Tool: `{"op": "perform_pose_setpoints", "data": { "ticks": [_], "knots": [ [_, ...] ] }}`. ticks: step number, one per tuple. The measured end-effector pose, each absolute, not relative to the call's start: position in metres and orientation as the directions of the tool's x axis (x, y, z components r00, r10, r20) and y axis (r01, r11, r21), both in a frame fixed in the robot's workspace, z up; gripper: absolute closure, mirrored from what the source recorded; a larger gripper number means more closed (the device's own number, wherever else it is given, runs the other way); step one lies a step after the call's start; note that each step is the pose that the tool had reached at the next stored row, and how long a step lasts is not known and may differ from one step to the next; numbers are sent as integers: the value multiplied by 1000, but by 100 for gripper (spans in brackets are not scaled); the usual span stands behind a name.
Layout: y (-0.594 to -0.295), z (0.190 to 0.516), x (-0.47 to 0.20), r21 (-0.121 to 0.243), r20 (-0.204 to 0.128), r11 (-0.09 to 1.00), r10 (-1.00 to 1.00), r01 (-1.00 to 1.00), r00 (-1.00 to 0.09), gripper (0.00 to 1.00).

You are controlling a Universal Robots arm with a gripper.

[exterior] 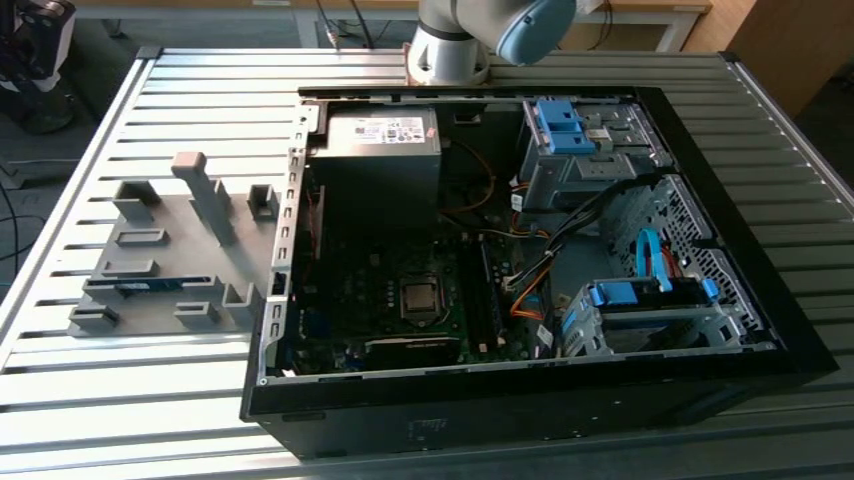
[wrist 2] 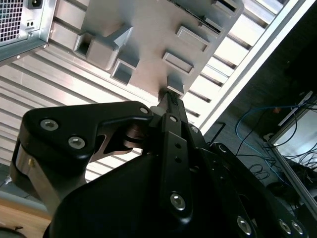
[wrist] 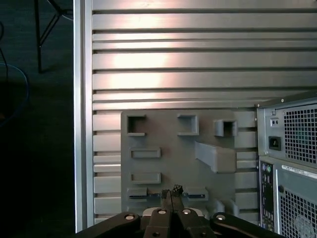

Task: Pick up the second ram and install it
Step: 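Pick up the second ram and move it above second insertion slot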

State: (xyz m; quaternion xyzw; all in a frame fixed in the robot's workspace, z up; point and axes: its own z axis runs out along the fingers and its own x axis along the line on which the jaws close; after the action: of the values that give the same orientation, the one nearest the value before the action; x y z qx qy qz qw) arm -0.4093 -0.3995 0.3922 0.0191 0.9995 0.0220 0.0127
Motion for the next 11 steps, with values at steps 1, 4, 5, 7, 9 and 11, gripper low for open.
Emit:
{"op": "perform_pose_setpoints", "data": {
  "ticks": [1,4,5,7,9,11],
  "knots": [
    [-400,392,-409,44,-25,999,30,29,-999,89],
    [-400,392,-409,44,-24,999,-2,-3,-1000,89],
    [-400,392,-410,44,-24,999,-13,-14,-1000,89],
    [-400,392,-410,44,-24,999,-30,-31,-999,89],
    [-400,392,-410,44,-24,998,-40,-41,-999,89],
    [-400,392,-410,44,-24,998,-47,-48,-999,89]
  ]
}}
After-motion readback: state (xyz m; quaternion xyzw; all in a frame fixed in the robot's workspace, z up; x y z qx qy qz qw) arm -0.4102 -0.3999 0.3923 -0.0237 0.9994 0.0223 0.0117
